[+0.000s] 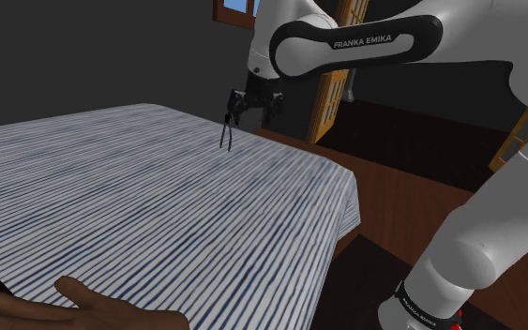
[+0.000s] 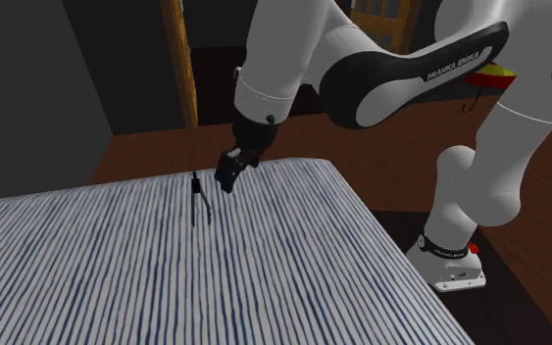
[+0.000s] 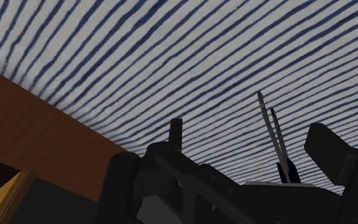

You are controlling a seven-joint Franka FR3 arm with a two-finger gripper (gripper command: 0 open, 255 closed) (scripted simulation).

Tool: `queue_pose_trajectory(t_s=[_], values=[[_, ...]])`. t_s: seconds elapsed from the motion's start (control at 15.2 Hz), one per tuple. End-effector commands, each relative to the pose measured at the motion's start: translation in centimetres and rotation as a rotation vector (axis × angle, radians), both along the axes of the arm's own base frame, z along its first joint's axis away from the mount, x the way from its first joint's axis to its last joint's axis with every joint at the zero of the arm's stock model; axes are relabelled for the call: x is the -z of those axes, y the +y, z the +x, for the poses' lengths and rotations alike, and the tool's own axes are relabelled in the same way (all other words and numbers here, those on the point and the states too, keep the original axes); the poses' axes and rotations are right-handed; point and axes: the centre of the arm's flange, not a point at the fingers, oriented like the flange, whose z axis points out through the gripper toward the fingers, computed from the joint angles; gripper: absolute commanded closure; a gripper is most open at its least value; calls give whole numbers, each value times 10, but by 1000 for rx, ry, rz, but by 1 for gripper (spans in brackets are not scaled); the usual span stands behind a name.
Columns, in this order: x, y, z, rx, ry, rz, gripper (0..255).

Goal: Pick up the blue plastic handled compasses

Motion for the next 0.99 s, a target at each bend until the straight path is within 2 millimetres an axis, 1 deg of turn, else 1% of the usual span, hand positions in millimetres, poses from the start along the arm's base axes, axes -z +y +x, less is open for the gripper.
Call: queue_pose_trajectory(t_s=[0.0,0.33,0.79,0.92], values=[[-5,9,23,34,-40,2,0],[-21,28,70,109,-132,2,0],[16,28,70,109,-132,2,0],[19,28,70,109,-132,2,0]])
